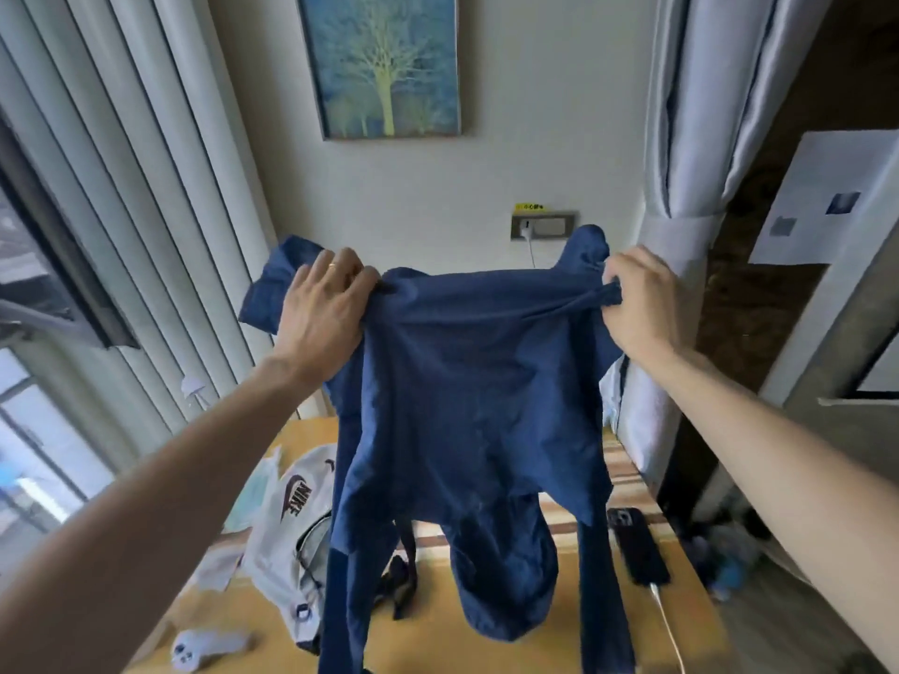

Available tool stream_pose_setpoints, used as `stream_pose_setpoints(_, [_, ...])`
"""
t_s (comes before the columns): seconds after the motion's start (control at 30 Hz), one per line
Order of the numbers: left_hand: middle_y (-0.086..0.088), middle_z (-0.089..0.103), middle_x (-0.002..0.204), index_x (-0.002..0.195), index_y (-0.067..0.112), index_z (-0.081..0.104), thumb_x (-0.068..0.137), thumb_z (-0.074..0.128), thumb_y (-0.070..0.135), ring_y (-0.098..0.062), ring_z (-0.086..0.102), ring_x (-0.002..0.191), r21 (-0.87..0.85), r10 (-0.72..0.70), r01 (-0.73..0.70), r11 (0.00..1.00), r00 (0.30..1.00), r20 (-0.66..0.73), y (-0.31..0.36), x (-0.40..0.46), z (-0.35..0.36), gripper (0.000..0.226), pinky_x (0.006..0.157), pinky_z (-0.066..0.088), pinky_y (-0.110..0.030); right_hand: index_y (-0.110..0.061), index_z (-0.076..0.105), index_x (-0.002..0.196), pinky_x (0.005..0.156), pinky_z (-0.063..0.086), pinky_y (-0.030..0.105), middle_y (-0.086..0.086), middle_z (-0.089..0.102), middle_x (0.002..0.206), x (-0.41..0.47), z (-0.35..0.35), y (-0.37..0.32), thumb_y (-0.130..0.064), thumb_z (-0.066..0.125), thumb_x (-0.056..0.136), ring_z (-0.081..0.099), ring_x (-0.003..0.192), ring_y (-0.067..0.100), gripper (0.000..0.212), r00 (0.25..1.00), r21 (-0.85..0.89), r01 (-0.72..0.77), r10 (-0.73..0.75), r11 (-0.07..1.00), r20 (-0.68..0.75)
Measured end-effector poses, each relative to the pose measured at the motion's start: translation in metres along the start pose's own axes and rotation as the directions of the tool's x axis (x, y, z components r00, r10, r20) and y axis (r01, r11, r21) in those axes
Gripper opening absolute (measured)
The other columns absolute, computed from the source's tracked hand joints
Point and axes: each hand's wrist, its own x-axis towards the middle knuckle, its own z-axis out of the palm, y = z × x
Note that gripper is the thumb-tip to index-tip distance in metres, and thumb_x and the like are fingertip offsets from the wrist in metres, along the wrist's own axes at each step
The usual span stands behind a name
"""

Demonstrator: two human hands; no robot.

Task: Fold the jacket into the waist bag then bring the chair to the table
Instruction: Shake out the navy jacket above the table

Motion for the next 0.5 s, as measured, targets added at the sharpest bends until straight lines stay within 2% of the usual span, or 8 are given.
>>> stream_pose_setpoints(0.1, [-0.010, 0.065, 0.103, 0.110, 0.010, 0.059, 0.075, 0.060, 0.008, -0.036, 0.061, 0.094, -0.048, -0.028, 0.040, 0.998, 0.977, 0.214, 0.011, -0.039, 0.047, 0.036, 0.083, 0.047, -0.047, -0.023, 0.046, 0.075, 0.055, 0.029, 0.028, 0.000, 0.058, 0.095, -0.048, 0.040, 0.019, 0.007, 0.065, 0.071, 0.053, 0.075, 0.025, 0.036, 0.982, 0.027, -0.015, 0.010, 1.000, 0.189])
stream_pose_setpoints(0.2, [-0.004, 0.067, 0.092, 0.107, 0.014, 0.052, 0.077, 0.059, 0.013, -0.033, 0.066, 0.090, -0.093, 0.010, 0.039, 0.995, 0.881, 0.473, 0.032, -0.099, 0.096, 0.031, 0.083, 0.046, -0.043, -0.025, 0.043, 0.077, 0.055, 0.040, 0.032, -0.008, 0.052, 0.099, -0.122, 0.079, 0.046, 0.007, 0.066, 0.071, 0.049, 0.076, 0.018, 0.039, 0.890, 0.024, -0.009, -0.003, 1.000, 0.455])
stream_pose_setpoints(0.27, [-0.004, 0.067, 0.098, 0.120, 0.013, 0.053, 0.078, 0.061, 0.015, -0.032, 0.067, 0.095, -0.088, 0.049, 0.004, 0.996, 0.807, 0.588, 0.050, -0.146, 0.125, 0.043, 0.083, 0.047, -0.043, -0.023, 0.047, 0.081, 0.061, 0.049, 0.039, -0.007, 0.052, 0.103, -0.176, 0.099, 0.060, 0.003, 0.066, 0.073, 0.057, 0.081, 0.022, 0.033, 0.792, 0.009, -0.030, 0.019, 0.999, 0.610])
stream_pose_setpoints(0.33, [-0.002, 0.065, 0.114, 0.138, 0.015, 0.046, 0.080, 0.062, 0.018, -0.028, 0.064, 0.108, -0.071, 0.071, -0.029, 0.997, 0.697, 0.714, 0.068, -0.193, 0.150, 0.060, 0.089, 0.047, -0.041, -0.021, 0.050, 0.086, 0.066, 0.050, 0.040, -0.007, 0.052, 0.106, -0.230, 0.115, 0.071, -0.002, 0.071, 0.075, 0.060, 0.086, 0.023, 0.030, 0.673, 0.003, -0.041, 0.025, 0.999, 0.739])
stream_pose_setpoints(0.43, [-0.001, 0.061, 0.124, 0.144, 0.019, 0.043, 0.080, 0.061, 0.018, -0.027, 0.062, 0.115, -0.155, 0.128, 0.007, 0.988, 0.531, 0.838, 0.093, -0.255, 0.174, 0.067, 0.092, 0.048, -0.041, -0.021, 0.051, 0.094, 0.069, 0.044, 0.026, -0.008, 0.051, 0.112, -0.303, 0.132, 0.086, -0.011, 0.074, 0.082, 0.056, 0.094, 0.016, 0.028, 0.491, 0.007, -0.068, 0.027, 0.998, 0.871])
stream_pose_setpoints(0.5, [-0.002, 0.066, 0.116, 0.140, 0.020, 0.053, 0.079, 0.064, 0.019, -0.027, 0.067, 0.107, -0.180, 0.163, -0.010, 0.984, 0.474, 0.865, 0.109, -0.288, 0.186, 0.061, 0.087, 0.053, -0.038, -0.025, 0.047, 0.096, 0.062, 0.033, 0.022, -0.008, 0.050, 0.116, -0.343, 0.140, 0.095, -0.010, 0.068, 0.087, 0.048, 0.089, 0.011, 0.027, 0.389, -0.013, -0.085, 0.046, 0.996, 0.920])
